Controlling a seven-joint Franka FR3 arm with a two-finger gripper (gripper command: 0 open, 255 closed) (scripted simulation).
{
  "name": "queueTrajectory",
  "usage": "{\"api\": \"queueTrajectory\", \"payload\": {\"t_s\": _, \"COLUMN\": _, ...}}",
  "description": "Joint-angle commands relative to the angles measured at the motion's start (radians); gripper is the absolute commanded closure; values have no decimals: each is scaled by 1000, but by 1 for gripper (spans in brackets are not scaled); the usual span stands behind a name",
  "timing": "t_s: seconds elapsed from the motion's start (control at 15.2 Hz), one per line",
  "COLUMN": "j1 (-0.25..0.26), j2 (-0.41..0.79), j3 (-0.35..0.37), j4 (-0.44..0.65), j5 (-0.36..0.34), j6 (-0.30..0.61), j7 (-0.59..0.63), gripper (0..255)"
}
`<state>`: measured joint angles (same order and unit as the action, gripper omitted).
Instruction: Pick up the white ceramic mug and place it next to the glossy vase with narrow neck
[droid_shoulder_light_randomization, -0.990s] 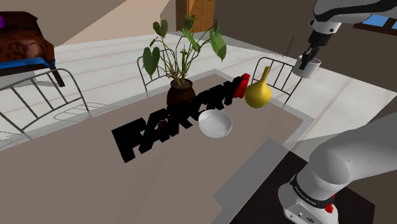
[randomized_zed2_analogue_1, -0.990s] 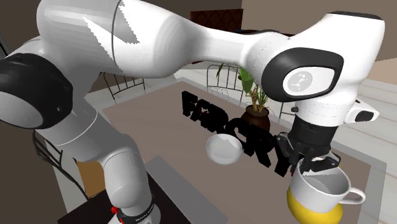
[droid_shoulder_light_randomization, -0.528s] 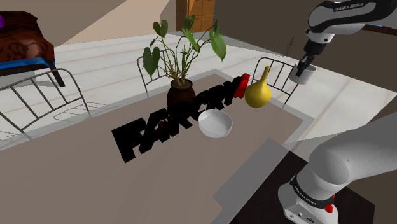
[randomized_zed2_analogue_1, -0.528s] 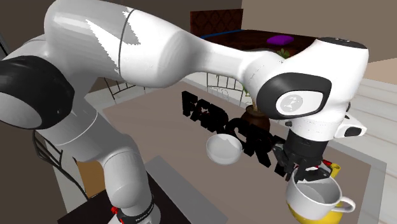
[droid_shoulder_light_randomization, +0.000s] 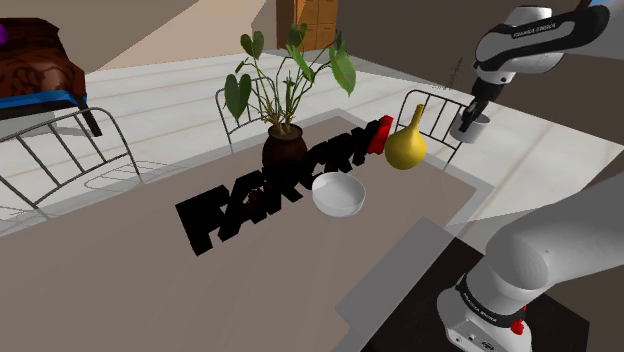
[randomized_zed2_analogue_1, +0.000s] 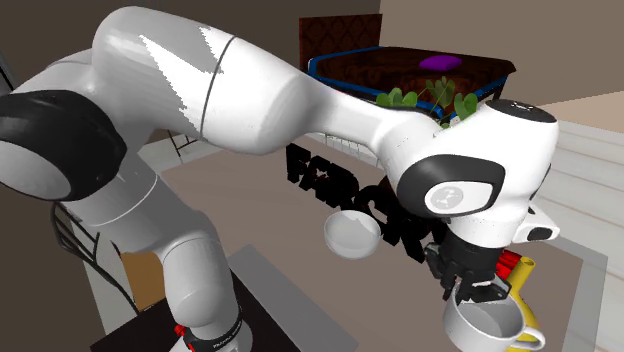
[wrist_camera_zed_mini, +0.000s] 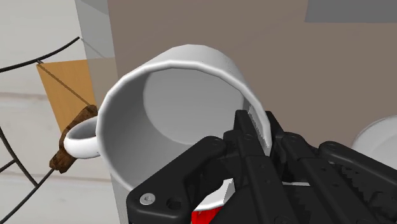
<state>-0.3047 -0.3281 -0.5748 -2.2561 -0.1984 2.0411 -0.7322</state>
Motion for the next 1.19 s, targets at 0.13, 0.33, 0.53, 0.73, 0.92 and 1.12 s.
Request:
{"api": "queueTrajectory", "payload": {"t_s": 0.13, "j1": 0, "j2": 14, "j3": -9, "j4": -39, "j5": 1, "j6": 53, "j7": -1, "gripper": 255}}
{"api": "queueTrajectory", "payload": {"t_s": 0.33, "j1": 1, "j2": 30, "j3": -17, "j4": -67, "j5": 4, "j6": 96, "j7": -5, "gripper": 255}}
{"api": "queueTrajectory", "payload": {"t_s": 0.53, "j1": 3, "j2": 48, "j3": -27, "j4": -93, "j5": 9, "j6": 139, "j7": -10, "gripper": 255}}
{"api": "queueTrajectory", "payload": {"t_s": 0.73, "j1": 5, "j2": 69, "j3": -36, "j4": -118, "j5": 15, "j6": 183, "j7": -17, "gripper": 255}}
{"api": "queueTrajectory", "payload": {"t_s": 0.92, "j1": 8, "j2": 93, "j3": -46, "j4": -141, "j5": 25, "j6": 228, "j7": -25, "gripper": 255}}
{"api": "queueTrajectory", "payload": {"t_s": 1.12, "j1": 12, "j2": 120, "j3": -56, "j4": -162, "j5": 37, "j6": 273, "j7": -35, "gripper": 255}}
